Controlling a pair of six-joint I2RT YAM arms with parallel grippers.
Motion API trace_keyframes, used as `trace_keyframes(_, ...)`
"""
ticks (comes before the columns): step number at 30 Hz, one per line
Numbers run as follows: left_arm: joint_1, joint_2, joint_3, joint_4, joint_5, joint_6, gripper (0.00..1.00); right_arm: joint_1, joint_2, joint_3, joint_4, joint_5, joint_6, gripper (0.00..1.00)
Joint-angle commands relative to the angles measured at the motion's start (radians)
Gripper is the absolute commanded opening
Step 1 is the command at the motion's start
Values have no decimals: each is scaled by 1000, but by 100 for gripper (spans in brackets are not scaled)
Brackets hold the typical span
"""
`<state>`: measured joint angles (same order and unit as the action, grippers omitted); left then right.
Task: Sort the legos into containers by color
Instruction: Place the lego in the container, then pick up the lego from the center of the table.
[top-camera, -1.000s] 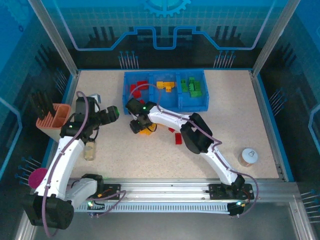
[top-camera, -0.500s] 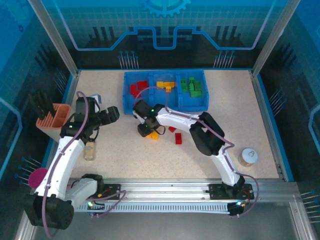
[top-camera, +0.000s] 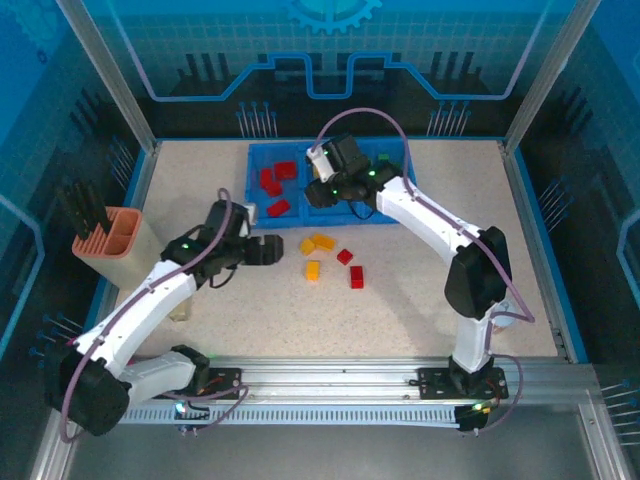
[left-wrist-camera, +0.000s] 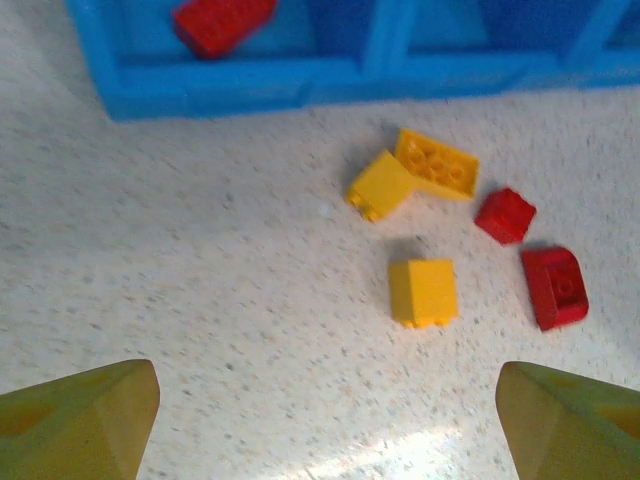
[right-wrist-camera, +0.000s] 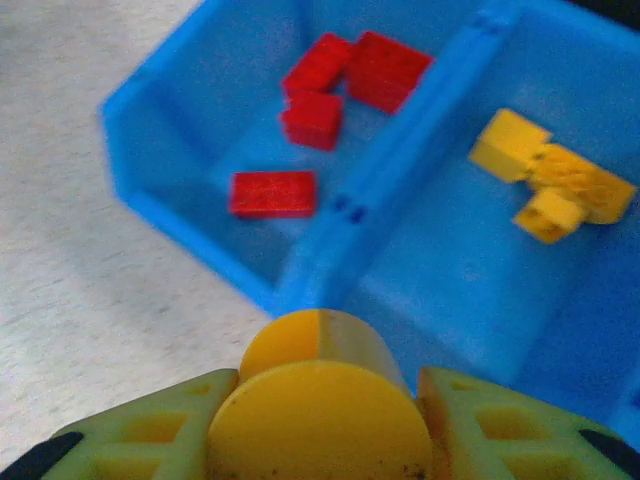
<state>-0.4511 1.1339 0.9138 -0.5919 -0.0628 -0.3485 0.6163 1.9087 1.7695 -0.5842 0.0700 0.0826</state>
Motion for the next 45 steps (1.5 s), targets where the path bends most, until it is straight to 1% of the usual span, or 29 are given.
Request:
trace_keyframes(1,-109,59,39,14,-75,-86,88,-36,74,43,39,36,-55,29)
trace_keyframes(3,-193,120,72,12,-106,-142,87,-59,126,82,57,30,-68,28)
trace_keyframes(6,-283,220,113,29,-126,-241,83,-79,205,148,61,42,-96,28)
trace_keyframes(9,-370,326,183,43,-165,-297,80,-95,272,202,72,40,-120,29)
trace_keyframes(12,-423,445,264,45,-177,-313,78,-111,332,260,62,33,-133,30)
trace_keyframes(15,-461,581,357,0,-195,-314,77,-121,354,271,71,27,-142,33)
trace_keyframes(18,-490,671,411,-4,-185,-345,75,-136,351,251,96,-7,-130,35)
trace_keyframes(20,-507,717,450,-8,-185,-353,73,-143,344,232,108,-19,-129,37)
trace_keyframes(23,-521,785,508,-32,-192,-357,72,-151,327,217,112,-37,-135,42)
trace_keyframes(29,-522,870,567,-52,-213,-362,69,-164,270,160,142,-66,-132,55)
trace_keyframes(32,-515,908,602,-73,-224,-363,69,-168,246,145,152,-84,-126,59)
trace_keyframes(37,-505,940,614,-86,-233,-372,67,-174,216,134,156,-105,-122,61)
trace_keyframes(41,-493,938,583,-70,-233,-383,64,-179,164,98,174,-108,-115,61)
trace_keyframes(43,-486,941,570,-54,-224,-384,59,-184,132,71,184,-108,-109,62)
trace_keyframes(45,-482,950,568,-43,-215,-382,51,-190,95,36,196,-102,-104,62)
